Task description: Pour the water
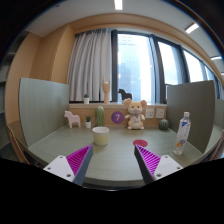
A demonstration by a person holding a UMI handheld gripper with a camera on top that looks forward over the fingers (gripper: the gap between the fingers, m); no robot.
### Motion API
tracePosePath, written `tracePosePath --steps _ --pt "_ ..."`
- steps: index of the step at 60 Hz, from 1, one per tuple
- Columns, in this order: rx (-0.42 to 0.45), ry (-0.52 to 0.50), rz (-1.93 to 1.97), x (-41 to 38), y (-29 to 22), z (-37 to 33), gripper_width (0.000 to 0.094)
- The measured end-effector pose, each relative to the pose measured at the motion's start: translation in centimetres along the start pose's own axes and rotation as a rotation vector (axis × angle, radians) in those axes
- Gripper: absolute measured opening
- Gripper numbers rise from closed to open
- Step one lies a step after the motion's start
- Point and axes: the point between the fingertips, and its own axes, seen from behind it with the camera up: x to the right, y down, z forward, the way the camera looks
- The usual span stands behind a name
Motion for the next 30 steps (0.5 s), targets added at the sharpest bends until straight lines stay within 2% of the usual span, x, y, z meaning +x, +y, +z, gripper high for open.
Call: tracePosePath --steps 14,30 --pt "0.001 0.053 -0.013 7.3 2.7 0.8 0.0849" --pt "0.018 0.214 0.045 22.6 3.9 1.0 0.0836"
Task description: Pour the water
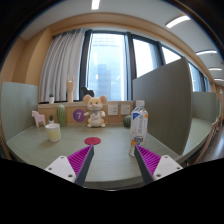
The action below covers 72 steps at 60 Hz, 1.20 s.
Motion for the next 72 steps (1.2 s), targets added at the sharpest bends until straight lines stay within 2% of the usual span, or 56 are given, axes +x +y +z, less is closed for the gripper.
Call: tracePosePath --steps 14,24,32,36,40,47,52,72 --pt "0.011 0.066 0.027 7.8 -2.2 6.1 0.0833" --pt "0.021 0.072 -0.030 9.8 -3.9 10.9 0.0835" --pt "-0.006 0.077 -0.039 10.7 -4.1 14.1 0.0828" --pt "-0.016 0.059 -0.023 10.5 -3.9 15.4 0.0736" --pt "-0.001 0.052 -0.004 10.6 -3.8 16.3 0.0567" --pt "0.019 0.069 -0.024 10.8 -4.1 16.1 0.0464" --pt "0.043 0.086 -0.043 10.6 -4.2 16.0 0.0346" --pt "0.035 0.104 -0.217 7.4 -5.3 17.4 0.0337"
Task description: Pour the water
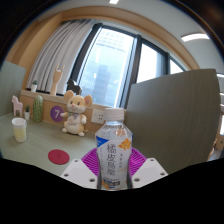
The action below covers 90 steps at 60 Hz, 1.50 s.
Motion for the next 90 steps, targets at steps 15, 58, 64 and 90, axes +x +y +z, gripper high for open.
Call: tracePosePath --steps 15,58,64,90 --pt "0.130 -0.060 -0.541 -12.1 -7.5 1.3 0.0334" --pt "0.531 -0.028 -1.935 -34.0 -12.0 5.1 0.0335" --pt "0.586 -0.007 -2.030 -35.2 -12.3 5.0 0.0337" --pt "0.578 0.011 -1.905 -35.1 -13.8 5.4 0.0337"
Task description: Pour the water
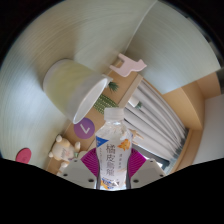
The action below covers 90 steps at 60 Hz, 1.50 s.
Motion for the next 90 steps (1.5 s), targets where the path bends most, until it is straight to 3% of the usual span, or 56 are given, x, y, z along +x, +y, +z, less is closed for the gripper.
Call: tracePosePath --steps 12,18,23,32,37,60,69,83,90 --pt "-0.192 -0.009 0.723 1.4 6.6 -0.8 0.0336" --pt "-0.246 -0.026 1.112 1.8 10.4 -1.8 0.0336" --pt "-0.314 0.014 1.414 1.8 11.8 -3.0 0.0337" --pt "-0.338 -0.013 1.882 -1.5 15.8 -4.8 0.0337" --pt "-0.377 0.003 2.001 -4.6 15.4 -5.1 0.0337" --pt "-0.425 -0.135 2.211 -15.4 11.3 -5.1 0.0345" --pt "-0.392 -0.096 2.161 -14.9 11.0 -5.5 0.0343" --pt "-0.418 -0.081 2.162 -15.2 11.1 -5.9 0.0549" --pt "-0.492 -0.128 2.190 -16.1 10.7 -7.7 0.0768"
